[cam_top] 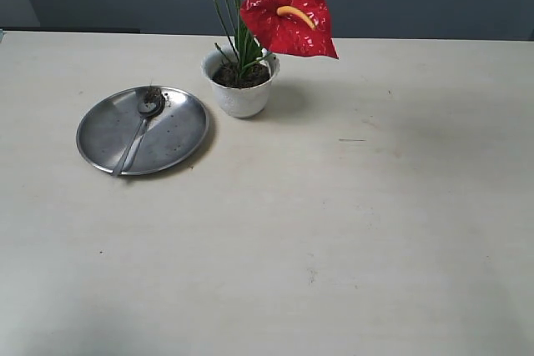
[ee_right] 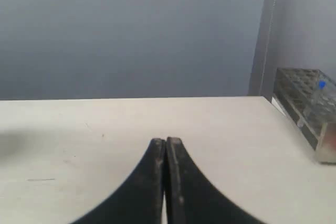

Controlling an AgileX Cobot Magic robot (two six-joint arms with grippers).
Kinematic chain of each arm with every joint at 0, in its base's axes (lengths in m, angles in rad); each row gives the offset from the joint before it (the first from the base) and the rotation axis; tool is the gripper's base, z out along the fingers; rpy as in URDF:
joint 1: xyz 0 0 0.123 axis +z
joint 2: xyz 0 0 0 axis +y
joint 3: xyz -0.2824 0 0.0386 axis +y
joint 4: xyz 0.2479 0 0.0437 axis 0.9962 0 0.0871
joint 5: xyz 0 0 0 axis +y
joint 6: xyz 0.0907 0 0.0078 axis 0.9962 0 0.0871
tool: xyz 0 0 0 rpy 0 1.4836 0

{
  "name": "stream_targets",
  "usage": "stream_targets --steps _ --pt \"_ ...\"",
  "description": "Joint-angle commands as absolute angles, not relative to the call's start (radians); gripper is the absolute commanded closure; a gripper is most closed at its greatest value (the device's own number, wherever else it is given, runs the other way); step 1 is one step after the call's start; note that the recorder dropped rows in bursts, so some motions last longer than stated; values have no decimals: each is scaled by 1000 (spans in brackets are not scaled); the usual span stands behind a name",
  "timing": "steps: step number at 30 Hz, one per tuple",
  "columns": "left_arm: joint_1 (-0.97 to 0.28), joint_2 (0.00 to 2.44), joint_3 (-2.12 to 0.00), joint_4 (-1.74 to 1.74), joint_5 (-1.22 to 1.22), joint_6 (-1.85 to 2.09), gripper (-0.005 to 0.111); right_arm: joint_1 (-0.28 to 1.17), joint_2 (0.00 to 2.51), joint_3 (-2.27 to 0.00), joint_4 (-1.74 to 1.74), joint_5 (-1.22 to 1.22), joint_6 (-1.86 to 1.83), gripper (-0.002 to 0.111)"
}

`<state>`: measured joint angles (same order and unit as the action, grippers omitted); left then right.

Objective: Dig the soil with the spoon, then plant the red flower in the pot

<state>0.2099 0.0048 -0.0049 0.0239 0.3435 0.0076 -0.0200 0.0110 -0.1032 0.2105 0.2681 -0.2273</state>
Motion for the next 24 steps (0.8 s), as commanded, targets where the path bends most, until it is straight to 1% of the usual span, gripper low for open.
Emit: stream_targets --steps 1,3,11,15,24 --pt "205 0 0 24 334 7 106 91 5 -17 59 92 -155 109" --pt "205 0 0 24 334 7 106 106 5 0 54 58 -148 109" --pt "205 0 0 24 334 7 106 104 5 0 64 141 -143 109" --pt "205 0 0 24 334 7 106 104 5 0 62 233 -143 109" --pt "205 0 0 24 334 7 106 47 5 0 56 312 -140 109"
